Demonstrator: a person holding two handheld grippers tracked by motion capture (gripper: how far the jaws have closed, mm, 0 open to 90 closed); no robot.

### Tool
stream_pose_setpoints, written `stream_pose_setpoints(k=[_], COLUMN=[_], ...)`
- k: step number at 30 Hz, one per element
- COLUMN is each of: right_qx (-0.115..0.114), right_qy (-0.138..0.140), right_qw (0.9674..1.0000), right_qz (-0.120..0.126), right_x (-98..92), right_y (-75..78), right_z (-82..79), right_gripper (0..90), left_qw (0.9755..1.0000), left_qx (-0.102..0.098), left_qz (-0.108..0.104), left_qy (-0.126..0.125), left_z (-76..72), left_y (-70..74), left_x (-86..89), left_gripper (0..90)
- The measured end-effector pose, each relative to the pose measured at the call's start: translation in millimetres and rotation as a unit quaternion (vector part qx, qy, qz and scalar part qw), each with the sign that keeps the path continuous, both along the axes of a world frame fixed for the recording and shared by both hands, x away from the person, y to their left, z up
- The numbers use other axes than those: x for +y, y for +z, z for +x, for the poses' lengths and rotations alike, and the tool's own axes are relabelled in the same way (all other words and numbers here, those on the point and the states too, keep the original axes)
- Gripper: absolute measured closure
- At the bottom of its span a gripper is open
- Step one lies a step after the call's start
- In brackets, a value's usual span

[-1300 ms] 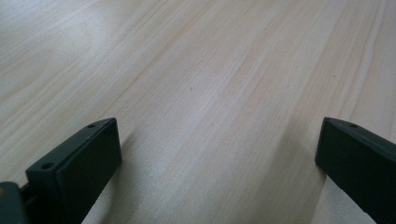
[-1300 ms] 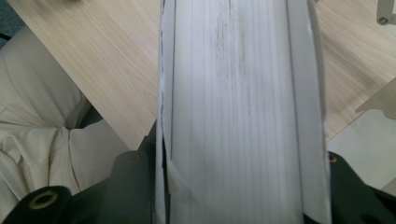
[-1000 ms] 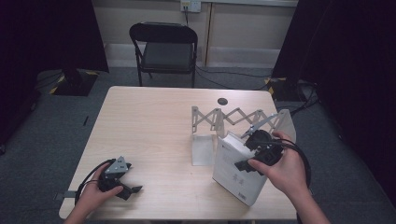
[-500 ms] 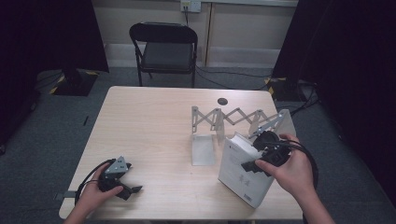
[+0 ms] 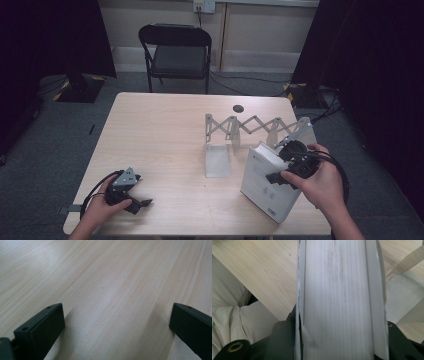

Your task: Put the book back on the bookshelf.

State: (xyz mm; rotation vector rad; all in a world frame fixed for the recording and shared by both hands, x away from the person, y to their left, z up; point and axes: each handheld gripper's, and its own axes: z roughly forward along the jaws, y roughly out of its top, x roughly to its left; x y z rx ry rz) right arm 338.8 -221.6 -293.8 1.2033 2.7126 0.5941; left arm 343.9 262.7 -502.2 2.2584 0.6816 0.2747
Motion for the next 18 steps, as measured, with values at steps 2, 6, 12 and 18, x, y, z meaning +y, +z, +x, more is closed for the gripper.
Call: stream_pose_setpoints(k=[2,6,12,18], right_qx=[0.001,-0.001,-0.001,0.000], right_qy=[-0.003,-0.006,-0.017,-0.029], right_qw=[1.0000,1.0000,0.9999,0.9996], right_qz=[0.000,0.002,0.000,-0.002], right_x=[-2.2,-7.0,-15.7,-24.0], right_y=[-0.6,-0.7,-0.3,-1.3], right_z=[-0.4,-1.2,-2.5,-2.9], right_gripper=[53.1,53.1,53.1,53.1], left_qw=[1.0000,1.0000,1.0000,1.0000], left_qx=[0.000,0.000,0.000,0.000], left_qz=[0.000,0.000,0.000,0.000], left_qy=[0.000,0.000,0.000,-0.001], left_z=[0.0,0.0,0.0,0.2], left_y=[0.0,0.0,0.0,0.0], left_x=[0.0,0.0,-0.1,0.0], left_gripper=[0.0,0.0,0.0,0.0])
